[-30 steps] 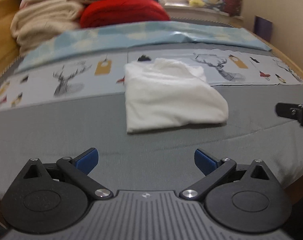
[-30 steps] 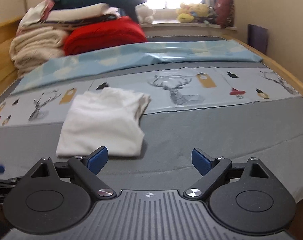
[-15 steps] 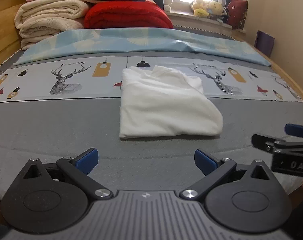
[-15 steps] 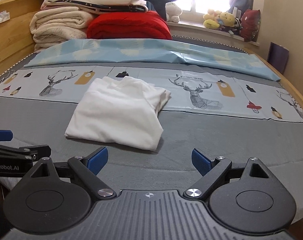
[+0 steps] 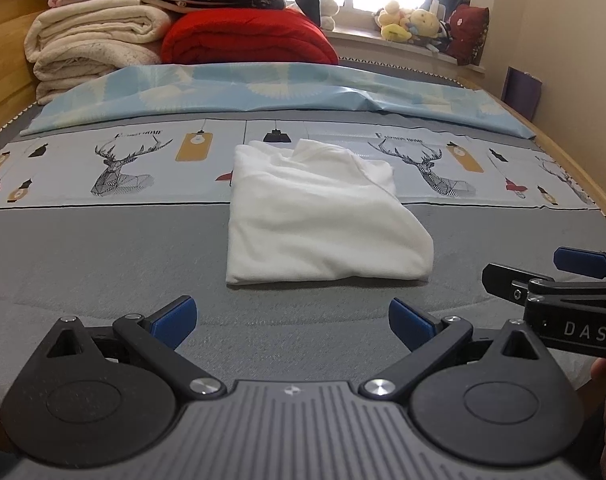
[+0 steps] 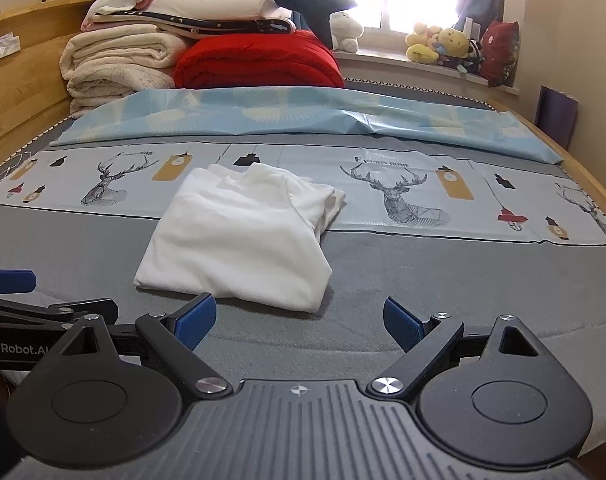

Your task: Fold small clothes

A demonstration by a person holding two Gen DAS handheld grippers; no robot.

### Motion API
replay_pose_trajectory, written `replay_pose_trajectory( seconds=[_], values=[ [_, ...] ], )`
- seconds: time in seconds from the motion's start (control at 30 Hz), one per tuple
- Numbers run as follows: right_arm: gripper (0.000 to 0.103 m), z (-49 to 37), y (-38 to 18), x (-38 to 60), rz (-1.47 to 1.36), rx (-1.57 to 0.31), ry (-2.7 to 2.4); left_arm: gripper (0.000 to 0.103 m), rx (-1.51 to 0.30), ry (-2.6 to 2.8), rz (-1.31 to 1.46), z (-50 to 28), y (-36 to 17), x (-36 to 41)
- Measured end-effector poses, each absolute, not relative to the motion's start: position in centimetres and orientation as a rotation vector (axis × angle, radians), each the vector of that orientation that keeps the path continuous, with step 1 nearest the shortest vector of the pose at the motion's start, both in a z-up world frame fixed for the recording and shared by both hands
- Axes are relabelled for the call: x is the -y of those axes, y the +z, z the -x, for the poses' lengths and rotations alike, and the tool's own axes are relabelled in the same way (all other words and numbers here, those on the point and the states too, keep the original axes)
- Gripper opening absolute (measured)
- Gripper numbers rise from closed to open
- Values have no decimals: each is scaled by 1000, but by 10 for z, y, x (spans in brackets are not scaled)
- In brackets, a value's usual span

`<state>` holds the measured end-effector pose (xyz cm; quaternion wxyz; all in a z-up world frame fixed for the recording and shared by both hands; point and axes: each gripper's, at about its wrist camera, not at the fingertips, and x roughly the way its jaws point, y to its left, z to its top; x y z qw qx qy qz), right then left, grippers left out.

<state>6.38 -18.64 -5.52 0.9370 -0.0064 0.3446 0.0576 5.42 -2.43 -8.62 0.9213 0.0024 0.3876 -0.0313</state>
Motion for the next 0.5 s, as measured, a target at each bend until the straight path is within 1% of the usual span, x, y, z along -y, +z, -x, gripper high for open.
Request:
replay_pose_trajectory(
  seconds=[0.5],
  values=[
    [91, -63, -55, 186, 13, -701, 121, 102, -794, -70, -2, -55, -87, 25]
  ],
)
